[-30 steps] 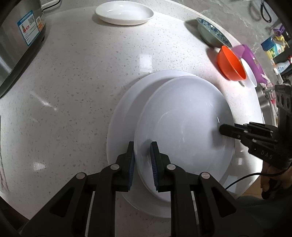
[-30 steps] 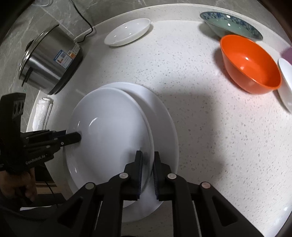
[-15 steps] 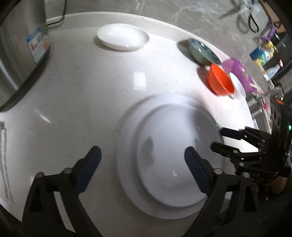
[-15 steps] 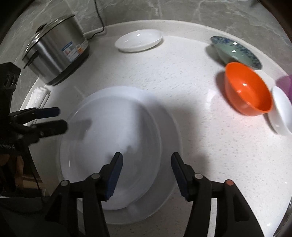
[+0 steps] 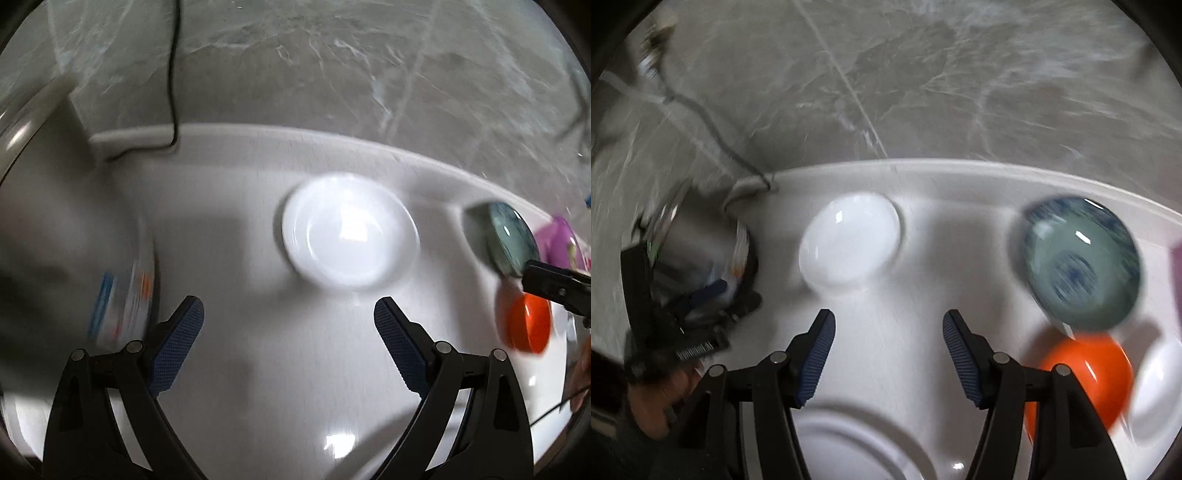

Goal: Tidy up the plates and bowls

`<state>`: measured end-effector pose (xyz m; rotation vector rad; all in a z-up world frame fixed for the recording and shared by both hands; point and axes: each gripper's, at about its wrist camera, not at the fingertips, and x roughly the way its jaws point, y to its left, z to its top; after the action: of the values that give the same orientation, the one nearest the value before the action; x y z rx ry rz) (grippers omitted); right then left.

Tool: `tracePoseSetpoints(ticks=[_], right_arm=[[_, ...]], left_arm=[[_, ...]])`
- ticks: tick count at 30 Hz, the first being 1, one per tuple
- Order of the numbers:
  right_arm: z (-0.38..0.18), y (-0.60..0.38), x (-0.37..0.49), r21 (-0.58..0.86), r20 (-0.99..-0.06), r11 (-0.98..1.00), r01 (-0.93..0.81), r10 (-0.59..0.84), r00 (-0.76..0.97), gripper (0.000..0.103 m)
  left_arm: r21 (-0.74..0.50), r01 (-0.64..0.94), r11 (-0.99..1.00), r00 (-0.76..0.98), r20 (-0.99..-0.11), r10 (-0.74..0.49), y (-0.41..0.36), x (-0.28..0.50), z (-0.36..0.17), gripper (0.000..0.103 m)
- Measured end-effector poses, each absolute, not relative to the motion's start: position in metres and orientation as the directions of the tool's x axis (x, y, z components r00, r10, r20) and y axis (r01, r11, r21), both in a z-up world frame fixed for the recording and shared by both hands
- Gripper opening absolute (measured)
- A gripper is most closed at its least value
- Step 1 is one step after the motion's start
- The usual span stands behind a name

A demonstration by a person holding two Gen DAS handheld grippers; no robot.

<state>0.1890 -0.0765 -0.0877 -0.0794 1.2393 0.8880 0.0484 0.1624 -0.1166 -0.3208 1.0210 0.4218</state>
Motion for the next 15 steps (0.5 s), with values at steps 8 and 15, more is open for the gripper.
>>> tracePoseSetpoints(ticks=[8,15], right_arm=[[-0.142,-0.013,0.242,0.459,-0.856,0.736,-0.497,0.517,-0.024,0.063],[-0.179,0.01,0.252,0.457,-0.872,0.758,-0.466,0.484,-0.067,0.06]], left_arm=[[-0.037,-0.473,0.88,0.343,-0.928,0.145,0.216,0.129,-0.159,0.092],[-0.058,-0.45,0.891,0.309,-0.946,0.094,0.234,0.151,-0.184,0.072]])
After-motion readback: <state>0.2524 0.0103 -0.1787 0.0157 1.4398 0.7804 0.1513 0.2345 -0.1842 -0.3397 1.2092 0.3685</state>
